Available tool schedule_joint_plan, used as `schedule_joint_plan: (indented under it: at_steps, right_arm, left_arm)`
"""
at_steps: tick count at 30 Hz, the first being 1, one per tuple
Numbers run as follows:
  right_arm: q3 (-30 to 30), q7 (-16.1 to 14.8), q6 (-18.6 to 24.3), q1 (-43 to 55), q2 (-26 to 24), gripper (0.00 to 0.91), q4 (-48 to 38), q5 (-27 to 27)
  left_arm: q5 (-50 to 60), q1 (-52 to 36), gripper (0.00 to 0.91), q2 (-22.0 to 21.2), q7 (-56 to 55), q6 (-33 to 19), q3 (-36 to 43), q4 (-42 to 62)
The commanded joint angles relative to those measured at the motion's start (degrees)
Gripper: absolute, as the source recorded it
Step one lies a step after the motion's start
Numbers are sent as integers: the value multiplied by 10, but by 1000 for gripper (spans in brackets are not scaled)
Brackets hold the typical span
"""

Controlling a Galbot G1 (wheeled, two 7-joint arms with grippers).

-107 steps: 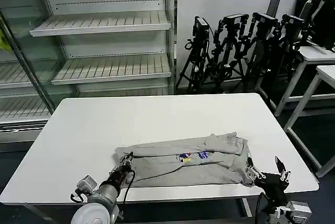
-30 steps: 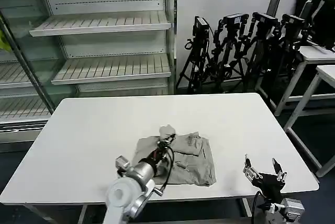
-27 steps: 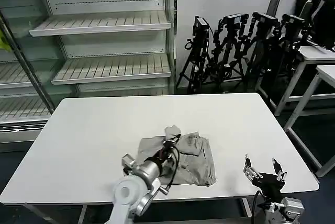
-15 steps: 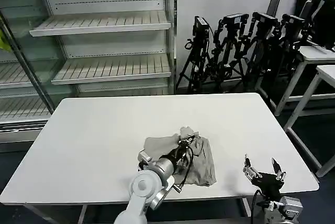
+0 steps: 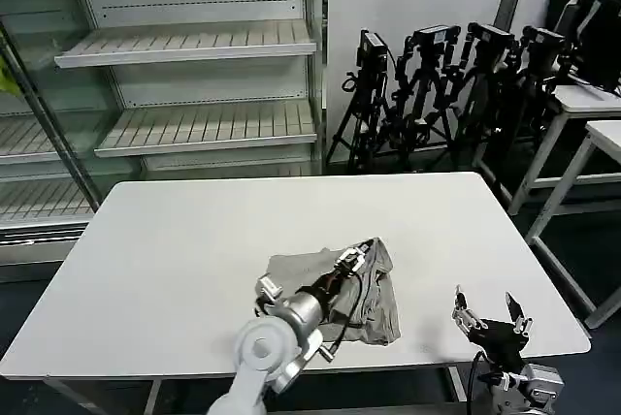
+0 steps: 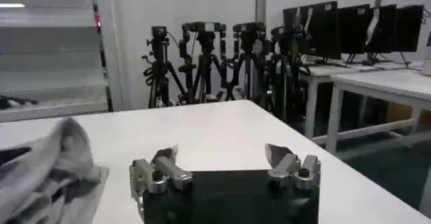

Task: Fold and organize the clothes.

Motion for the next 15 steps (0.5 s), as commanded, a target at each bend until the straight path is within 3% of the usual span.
schedule_joint_plan:
  at_steps: [1, 5, 9, 15]
  right_arm:
    - [-4, -1, 1, 0, 0, 907, -1, 1]
    - [-12, -3, 2, 1, -3, 907, -4, 0]
    - [-17, -4, 3, 1, -5, 907, -5, 0]
    - [-15, -5, 6, -6, -10, 907, -5, 0]
  left_arm:
    - [66, 68, 907, 143, 11, 54, -102, -126]
    - [60, 113, 907, 229, 17, 78, -155, -148]
    - [49, 145, 907, 280, 21, 79, -199, -151]
    - [21, 166, 907, 301, 34, 80, -197, -114]
